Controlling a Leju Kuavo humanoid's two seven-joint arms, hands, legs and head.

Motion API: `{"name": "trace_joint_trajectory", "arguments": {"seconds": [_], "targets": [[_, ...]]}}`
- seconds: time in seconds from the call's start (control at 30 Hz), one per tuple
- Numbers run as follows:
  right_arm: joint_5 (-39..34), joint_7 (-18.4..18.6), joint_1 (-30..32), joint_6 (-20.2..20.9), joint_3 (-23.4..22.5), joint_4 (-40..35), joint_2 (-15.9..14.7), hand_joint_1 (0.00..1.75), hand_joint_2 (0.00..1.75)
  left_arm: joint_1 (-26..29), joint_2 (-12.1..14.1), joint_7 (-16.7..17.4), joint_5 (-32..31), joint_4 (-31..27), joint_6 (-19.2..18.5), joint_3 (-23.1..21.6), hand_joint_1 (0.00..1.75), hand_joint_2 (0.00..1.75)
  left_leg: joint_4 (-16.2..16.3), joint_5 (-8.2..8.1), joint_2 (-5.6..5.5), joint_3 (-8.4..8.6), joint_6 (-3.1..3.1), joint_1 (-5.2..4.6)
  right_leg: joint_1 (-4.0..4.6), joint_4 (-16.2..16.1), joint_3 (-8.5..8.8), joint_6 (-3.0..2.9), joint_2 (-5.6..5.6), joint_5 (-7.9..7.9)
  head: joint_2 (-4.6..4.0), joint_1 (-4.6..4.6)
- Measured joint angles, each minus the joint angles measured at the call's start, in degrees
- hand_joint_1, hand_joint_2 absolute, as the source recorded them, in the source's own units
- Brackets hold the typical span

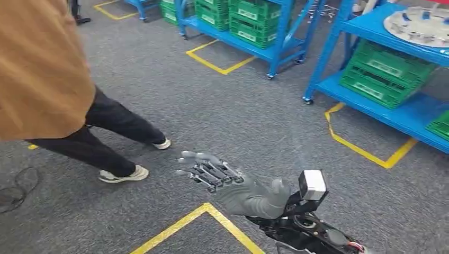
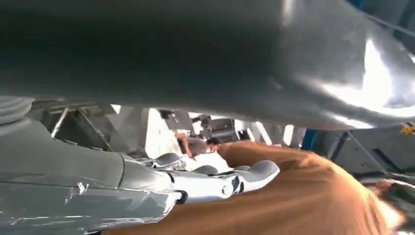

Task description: Take the parts from the cabinet and place them on the table.

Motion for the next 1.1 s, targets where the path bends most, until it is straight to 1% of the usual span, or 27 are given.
{"name": "trace_joint_trajectory", "arguments": {"seconds": [0.03, 0.07, 0.13, 0.17, 0.2, 0.23, 0.27, 0.3, 0.33, 0.4, 0.47, 0.5, 0.53, 0.57, 0.63, 0.67, 0.7, 0.77, 0.8, 0.83, 0.87, 0.93, 0.97, 1.0, 1.03, 1.07, 1.1], "targets": [[0.0, 0.0, -0.2, 0.0, 0.0, 0.0, 0.0, 0.0, 0.0, 0.0, 0.0, 0.0, 0.0, 0.0, 0.0, 0.0, 0.0, 0.0, 2.9, -1.89, -2.78, -1.43, 0.02, 0.05, -0.04, 0.0, -0.11, -0.39, 0.42, 0.12, 0.0, -0.38], [0.0, 0.0, -0.2, 0.0, 0.0, 0.0, 0.0, 0.0, 0.0, 0.0, -0.1, 0.0, 0.0, 0.0, 0.0, 0.0, 0.0, 0.0, 7.5, -4.28, -3.88, -3.78, 0.04, 0.07, -0.04, 0.0, -0.26, -0.58, 0.92, 0.17, 0.0, -0.77], [0.0, 0.0, -0.1, 0.0, 0.0, 0.1, 0.0, 0.0, 0.0, 0.3, -0.1, 0.0, 0.0, 0.0, 0.0, 0.0, 0.0, 0.0, 17.7, -7.85, -4.36, -9.26, 0.06, -0.09, 0.15, 0.0, -0.4, -0.82, 2.28, 0.21, 0.0, -1.71], [0.0, 0.0, -0.1, 0.0, 0.0, 0.2, 0.0, 0.0, 0.0, 0.4, -0.1, 0.0, 0.0, 0.0, 0.0, 0.0, 0.0, 0.0, 19.7, -7.63, -4.38, -10.65, 0.2, -0.11, 0.31, 0.0, -0.36, -0.88, 3.1, 0.22, 0.0, -1.84], [0.0, 0.0, -0.1, 0.0, 0.0, 0.3, 0.0, 0.0, 0.0, 0.5, -0.1, 0.0, 0.0, 0.0, 0.0, 0.0, 0.0, 0.0, 18.5, -5.97, -4.4, -10.52, 0.41, -0.11, 0.39, 0.0, -0.26, -0.89, 3.89, 0.22, 0.0, -1.91], [0.0, 0.0, -0.1, 0.0, 0.0, 0.3, 0.0, 0.0, 0.0, 0.5, -0.1, 0.0, 0.0, 0.0, 0.0, 0.0, 0.0, 0.0, 14.6, -3.18, -4.56, -9.09, 0.74, -0.14, 0.45, 0.0, -0.13, -0.89, 4.75, 0.22, 0.0, -2.1], [0.0, 0.0, -0.1, 0.0, 0.0, 0.3, 0.0, 0.0, 0.0, 0.5, 0.0, 0.0, 0.0, 0.0, 0.0, 0.0, 0.0, 0.0, 9.4, -0.2, -5.05, -6.89, 1.07, -0.15, 0.46, 0.0, 0.02, -0.86, 5.44, 0.2, 0.0, -2.21], [0.0, 0.0, -0.1, 0.0, 0.0, 0.3, 0.0, 0.0, 0.0, 0.4, 0.1, 0.0, 0.0, 0.0, 0.0, 0.0, 0.0, 0.0, 3.8, 2.45, -6.59, -4.48, 1.45, -0.15, 0.45, 0.0, 0.08, -0.82, 6.11, 0.18, 0.0, -2.3], [0.0, 0.0, -0.2, 0.0, 0.0, 0.4, 0.0, 0.0, 0.0, 0.4, 0.2, 0.0, 0.0, 0.0, 0.0, 0.0, 0.0, 0.0, 0.4, 2.68, -9.26, -3.25, 1.76, -0.24, 0.69, 0.1, -0.12, -0.65, 6.65, 0.08, 0.0, -2.45], [0.0, 0.0, -0.1, 0.0, 0.1, 0.4, 0.0, 0.0, 0.0, 0.3, 0.2, 0.0, 0.0, 0.0, 0.0, 0.0, 0.0, 0.0, -0.2, 2.63, -8.09, -2.91, 1.42, -0.29, 0.43, 0.2, -0.44, -0.13, 7.71, 0.08, 0.0, -2.3], [0.0, 0.0, -0.1, 0.0, 0.1, 0.4, 0.0, 0.0, 0.0, 0.1, 0.0, 0.1, 0.2, 0.0, 0.0, 0.0, 0.0, 0.0, -0.6, 2.66, -7.05, -2.6, 1.88, -0.26, 0.28, -0.3, -0.97, 0.62, 8.84, 0.16, 0.0, -2.39], [0.0, 0.0, -0.1, 0.0, 0.1, 0.4, 0.0, 0.0, 0.0, 0.1, -0.2, 0.1, 0.2, 0.0, 0.0, 0.0, 0.0, 0.0, -1.2, 2.92, -6.18, -2.32, 2.19, 0.23, 0.48, 0.2, -1.08, 0.77, 7.69, -0.18, 0.0, -2.34], [0.0, 0.0, -0.2, 0.0, 0.2, 0.4, 0.0, 0.0, 0.0, 0.1, -0.2, 0.1, 0.2, 0.0, 0.0, 0.0, 0.0, 0.0, -1.3, 2.85, -5.64, -2.11, 2.46, 0.17, 0.67, 2.4, -1.96, 1.08, 4.3, -1.89, 0.0, -1.69], [0.0, 0.0, -0.4, 0.0, 0.2, 0.4, 0.0, 0.0, 0.0, 0.2, -0.1, 0.1, 0.3, 0.0, -0.1, 0.0, 0.0, 0.0, -1.3, 2.72, -4.96, -2.04, 2.68, 0.08, 0.49, 6.4, -3.91, 1.33, 2.74, -4.25, 0.0, -1.01], [0.0, 0.0, -0.4, 0.0, 0.3, 0.5, 0.0, 0.0, 0.0, 0.3, -0.1, 0.1, 0.4, 0.0, 0.0, 0.1, 0.0, 0.0, -1.3, 2.55, -3.63, -1.97, 2.77, -0.11, 0.11, 16.0, -8.53, 1.78, 1.89, -8.52, 0.0, -0.72], [0.0, -0.1, -0.4, 0.0, 0.4, 0.7, 0.0, 0.0, 0.0, 0.4, -0.1, 0.2, 0.6, 0.0, 0.0, 0.1, 0.0, 0.0, -1.3, 2.47, -2.94, -1.94, 2.73, -0.11, 0.0, 19.0, -9.95, 1.95, 1.8, -9.14, 0.0, -0.57], [0.0, -0.1, -0.4, 0.0, 0.4, 0.9, 0.0, 0.0, 0.0, 0.4, -0.1, 0.3, 0.7, 0.0, 0.0, 0.1, 0.0, 0.0, -1.3, 2.36, -2.22, -1.82, 2.64, -0.08, -0.14, 18.8, -9.93, 2.1, 1.68, -8.15, 0.0, -0.31], [-0.1, -0.2, -0.4, 0.0, 0.4, 1.0, 0.0, 0.0, 0.0, 0.4, -0.2, 0.3, 0.8, 0.0, 0.0, 0.1, 0.0, 0.0, -1.2, 2.02, -1.1, -1.28, 2.23, 0.09, -0.27, 10.2, -5.46, 2.24, 0.94, -3.0, 0.0, 0.11], [-0.1, -0.2, -0.5, 0.0, 0.4, 1.0, 0.0, 0.0, 0.0, 0.4, -0.4, 0.3, 0.9, 0.0, 0.0, 0.2, 0.0, 0.0, -1.2, 1.78, -0.66, -0.85, 1.95, 0.14, -0.28, 4.5, -2.43, 2.24, -0.39, -0.47, 0.0, 0.41], [-0.1, -0.2, -0.6, 0.0, 0.5, 1.0, 0.0, 0.0, 0.0, 0.4, -0.3, 0.3, 0.9, 0.0, 0.0, 0.2, 0.0, 0.0, -1.2, 1.57, -0.28, -0.53, 1.67, -0.07, -0.04, 1.0, -0.74, 2.23, -2.97, -0.5, 0.0, 0.89], [-0.1, -0.2, -0.9, 0.0, 0.5, 1.0, 0.0, 0.0, 0.0, 0.4, -0.3, 0.3, 1.0, 0.0, 0.0, 0.2, 0.0, 0.0, -0.8, 1.34, 0.03, -0.62, 1.26, -0.54, 0.41, 0.2, -0.24, 1.53, -2.63, -0.51, 0.0, 1.16], [-0.2, -0.3, -0.9, 0.1, 0.5, 1.1, 0.0, 0.0, 0.0, 0.3, -0.3, 0.4, 1.1, 0.0, 0.0, 0.2, 0.0, 0.0, -1.0, 1.5, 1.22, -0.47, 0.92, -0.55, 0.46, 0.5, -0.38, 0.77, -1.38, -0.38, 0.0, 0.06], [-0.2, -0.3, -0.9, 0.1, 0.5, 1.2, 0.0, 0.0, 0.0, 0.2, -0.3, 0.4, 1.2, 0.0, 0.1, 0.2, 0.0, 0.0, -1.1, 1.44, 1.95, -0.23, 0.68, -0.4, 0.56, 0.5, -0.44, 0.38, -0.64, -0.3, 0.0, 0.1], [-0.2, -0.3, -0.9, 0.1, 0.6, 1.2, 0.0, 0.0, 0.0, 0.1, -0.4, 0.4, 1.2, 0.0, 0.0, 0.2, 0.0, 0.0, -0.9, 0.86, 1.4, -0.23, 0.05, -0.18, 0.26, 0.1, -0.1, -0.13, -0.03, -0.01, 0.0, 0.24], [-0.2, -0.4, -1.1, 0.2, 0.6, 1.2, 0.0, 0.0, 0.0, 0.1, -0.4, 0.4, 1.2, 0.0, 0.0, 0.2, 0.0, 0.0, 0.8, -0.45, -1.44, -0.68, -0.12, -0.03, 0.16, 0.1, -0.16, -0.32, 0.39, 0.09, 0.0, -0.2], [-0.2, -0.4, -1.2, 0.2, 0.6, 1.3, 0.0, 0.0, 0.0, 0.1, -0.4, 0.4, 1.2, 0.0, 0.0, 0.2, 0.0, 0.0, 4.6, -2.62, -3.18, -2.52, -0.11, 0.02, 0.13, 0.1, -0.32, -0.69, 0.82, 0.16, 0.0, -0.64], [-0.2, -0.4, -1.2, 0.2, 0.6, 1.3, 0.0, 0.0, 0.0, 0.1, -0.5, 0.4, 1.2, 0.0, 0.0, 0.2, 0.0, 0.0, 9.6, -5.02, -3.96, -5.11, -0.12, -0.02, 0.15, 0.1, -0.51, -0.9, 1.28, 0.22, 0.0, -1.16]]}}
